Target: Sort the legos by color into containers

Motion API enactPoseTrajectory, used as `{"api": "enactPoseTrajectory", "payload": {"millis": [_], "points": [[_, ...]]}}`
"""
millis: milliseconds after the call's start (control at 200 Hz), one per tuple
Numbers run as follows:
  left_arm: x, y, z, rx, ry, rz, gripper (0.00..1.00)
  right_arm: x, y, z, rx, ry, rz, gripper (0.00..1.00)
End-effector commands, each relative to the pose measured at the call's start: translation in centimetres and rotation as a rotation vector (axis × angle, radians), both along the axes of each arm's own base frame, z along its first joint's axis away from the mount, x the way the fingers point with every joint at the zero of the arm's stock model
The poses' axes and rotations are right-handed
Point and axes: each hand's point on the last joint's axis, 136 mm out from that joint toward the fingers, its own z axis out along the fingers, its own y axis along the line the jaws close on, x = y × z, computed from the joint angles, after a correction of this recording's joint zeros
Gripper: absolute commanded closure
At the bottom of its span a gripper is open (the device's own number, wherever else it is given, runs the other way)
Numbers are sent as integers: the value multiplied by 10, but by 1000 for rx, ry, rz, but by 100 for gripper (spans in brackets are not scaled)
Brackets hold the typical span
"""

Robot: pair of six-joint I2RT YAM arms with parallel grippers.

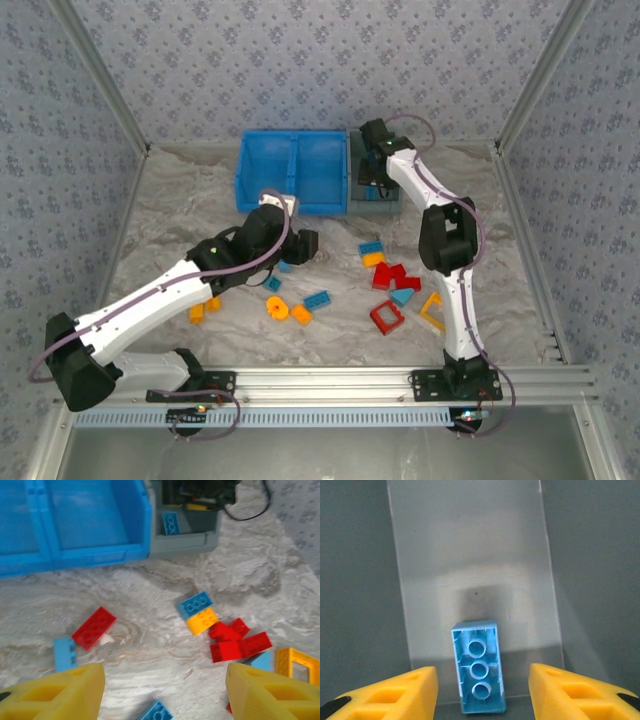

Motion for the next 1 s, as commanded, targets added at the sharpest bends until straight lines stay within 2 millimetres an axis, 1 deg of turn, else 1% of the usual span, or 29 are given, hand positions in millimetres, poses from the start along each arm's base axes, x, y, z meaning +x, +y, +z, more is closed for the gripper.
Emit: {"api": "enactPoseTrajectory", "payload": {"millis": [0, 100, 195, 265, 300, 335, 340, 375, 400, 430, 455, 470, 495, 550, 580, 590, 620, 625, 640, 645, 720, 785, 820, 835, 859, 949, 994], "points": [[-6, 26, -5, 48, 32, 70, 35, -4, 6, 53, 13, -81, 15, 45], [-12, 49, -12, 83, 63, 146, 36, -13, 9, 94, 4, -158, 30, 46], [-22, 78, -23, 115, 111, 233, 36, -33, 20, 133, -1, -248, 67, 46], [-29, 96, -35, 106, 160, 290, 37, -56, 30, 159, 11, -317, 104, 45], [-32, 105, -41, 100, 187, 317, 37, -70, 34, 169, 21, -351, 124, 45], [-36, 111, -49, 94, 215, 331, 37, -86, 41, 171, 31, -368, 155, 45], [-36, 112, -50, 92, 220, 333, 37, -88, 42, 174, 37, -376, 159, 44], [-39, 116, -57, 84, 244, 341, 37, -106, 48, 173, 51, -387, 191, 44], [-41, 117, -63, 78, 265, 343, 37, -118, 55, 178, 71, -410, 215, 43], [-43, 117, -68, 72, 286, 344, 38, -133, 62, 170, 83, -409, 251, 42], [-46, 115, -73, 66, 308, 338, 37, -148, 68, 172, 99, -419, 279, 42], [-47, 114, -76, 62, 322, 335, 37, -158, 70, 168, 101, -413, 295, 42], [-50, 110, -81, 54, 350, 327, 37, -172, 75, 161, 103, -403, 320, 41], [-57, 103, -95, 40, 419, 327, 37, -207, 85, 153, 111, -391, 391, 39], [-61, 97, -101, 32, 446, 324, 37, -227, 90, 142, 105, -370, 431, 38], [-62, 95, -102, 30, 452, 319, 38, -234, 92, 142, 108, -371, 444, 38], [-66, 89, -108, 28, 468, 317, 37, -251, 95, 139, 117, -363, 475, 36], [-66, 88, -108, 27, 470, 317, 37, -256, 94, 133, 112, -349, 483, 36], [-68, 86, -111, 25, 476, 320, 37, -265, 95, 125, 112, -332, 498, 35], [-69, 85, -112, 24, 478, 320, 37, -268, 96, 127, 118, -333, 504, 35], [-76, 74, -126, -7, 526, 356, 35, -306, 97, 109, 125, -273, 552, 34], [-80, 70, -140, -35, 576, 413, 33, -331, 95, 97, 109, -234, 577, 34], [-83, 71, -148, -40, 599, 443, 32, -341, 96, 95, 109, -229, 593, 33], [-81, 66, -149, -64, 598, 445, 32, -344, 96, 94, 107, -227, 595, 33], [-80, 66, -153, -75, 608, 467, 31, -351, 98, 94, 107, -228, 608, 33], [-78, 65, -164, -105, 624, 521, 25, -365, 102, 92, 109, -229, 641, 32], [-76, 61, -167, -128, 627, 525, 25, -367, 102, 91, 109, -225, 644, 31]]}}
